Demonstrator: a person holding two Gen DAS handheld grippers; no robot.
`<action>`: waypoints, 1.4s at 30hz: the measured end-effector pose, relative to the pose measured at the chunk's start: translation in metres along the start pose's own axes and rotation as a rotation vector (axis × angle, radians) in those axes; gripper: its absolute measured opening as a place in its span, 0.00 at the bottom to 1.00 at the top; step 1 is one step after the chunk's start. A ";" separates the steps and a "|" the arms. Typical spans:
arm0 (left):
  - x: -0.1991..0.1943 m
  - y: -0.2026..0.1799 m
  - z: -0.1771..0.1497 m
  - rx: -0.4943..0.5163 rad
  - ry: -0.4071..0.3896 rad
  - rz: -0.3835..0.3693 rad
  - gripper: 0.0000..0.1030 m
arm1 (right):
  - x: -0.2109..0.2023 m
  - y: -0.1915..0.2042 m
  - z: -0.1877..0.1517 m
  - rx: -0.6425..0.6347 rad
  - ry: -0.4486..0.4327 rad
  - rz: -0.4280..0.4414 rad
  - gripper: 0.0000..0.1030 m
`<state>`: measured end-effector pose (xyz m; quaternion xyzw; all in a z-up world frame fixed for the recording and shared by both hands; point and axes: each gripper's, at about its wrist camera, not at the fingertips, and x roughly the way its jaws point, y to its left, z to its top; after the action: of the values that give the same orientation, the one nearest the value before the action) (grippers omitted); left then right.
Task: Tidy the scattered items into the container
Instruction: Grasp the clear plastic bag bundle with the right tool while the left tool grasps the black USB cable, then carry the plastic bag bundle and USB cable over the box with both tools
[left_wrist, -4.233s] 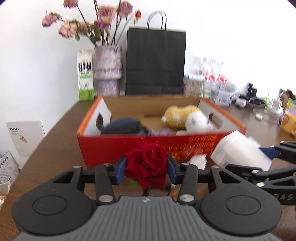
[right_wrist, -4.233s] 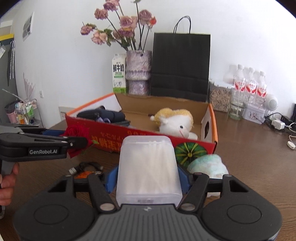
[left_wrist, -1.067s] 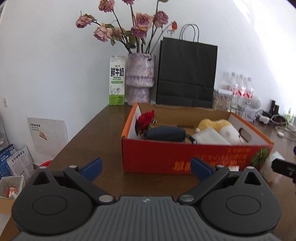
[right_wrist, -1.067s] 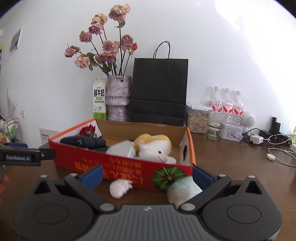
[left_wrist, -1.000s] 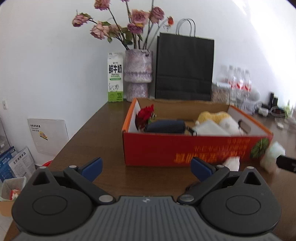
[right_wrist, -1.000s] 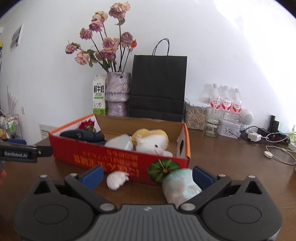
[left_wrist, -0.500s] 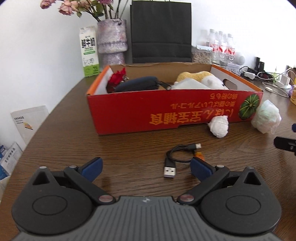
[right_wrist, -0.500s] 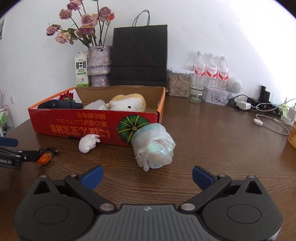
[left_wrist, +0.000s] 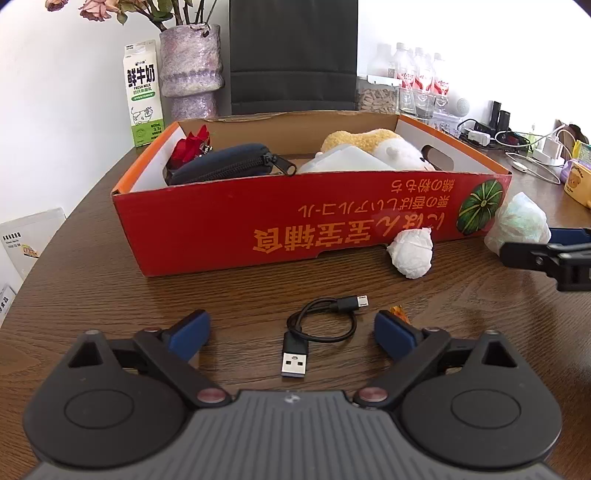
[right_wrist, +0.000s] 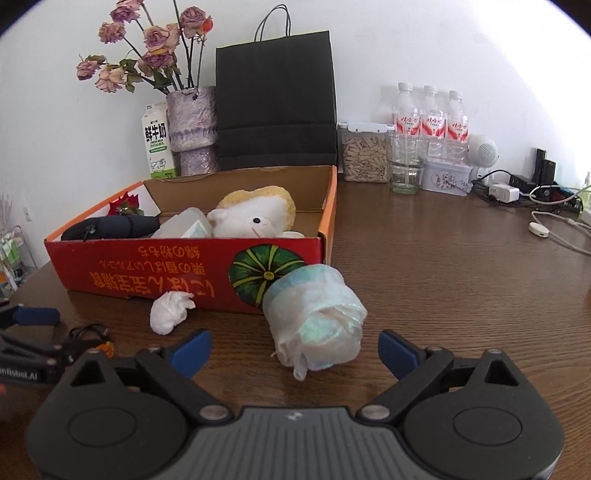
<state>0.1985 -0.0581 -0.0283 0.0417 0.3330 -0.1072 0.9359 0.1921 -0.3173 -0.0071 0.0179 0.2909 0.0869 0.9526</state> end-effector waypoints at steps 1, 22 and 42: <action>-0.001 -0.001 0.000 0.001 -0.007 -0.001 0.83 | 0.002 0.000 0.001 0.002 -0.001 -0.003 0.90; -0.026 0.002 -0.004 -0.025 -0.078 0.007 0.30 | -0.031 0.015 -0.007 -0.025 -0.097 0.078 0.31; -0.015 0.017 0.114 -0.207 -0.434 0.086 0.30 | 0.016 0.066 0.093 0.039 -0.313 0.128 0.31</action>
<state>0.2615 -0.0561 0.0693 -0.0640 0.1313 -0.0390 0.9885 0.2467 -0.2477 0.0672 0.0680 0.1391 0.1379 0.9783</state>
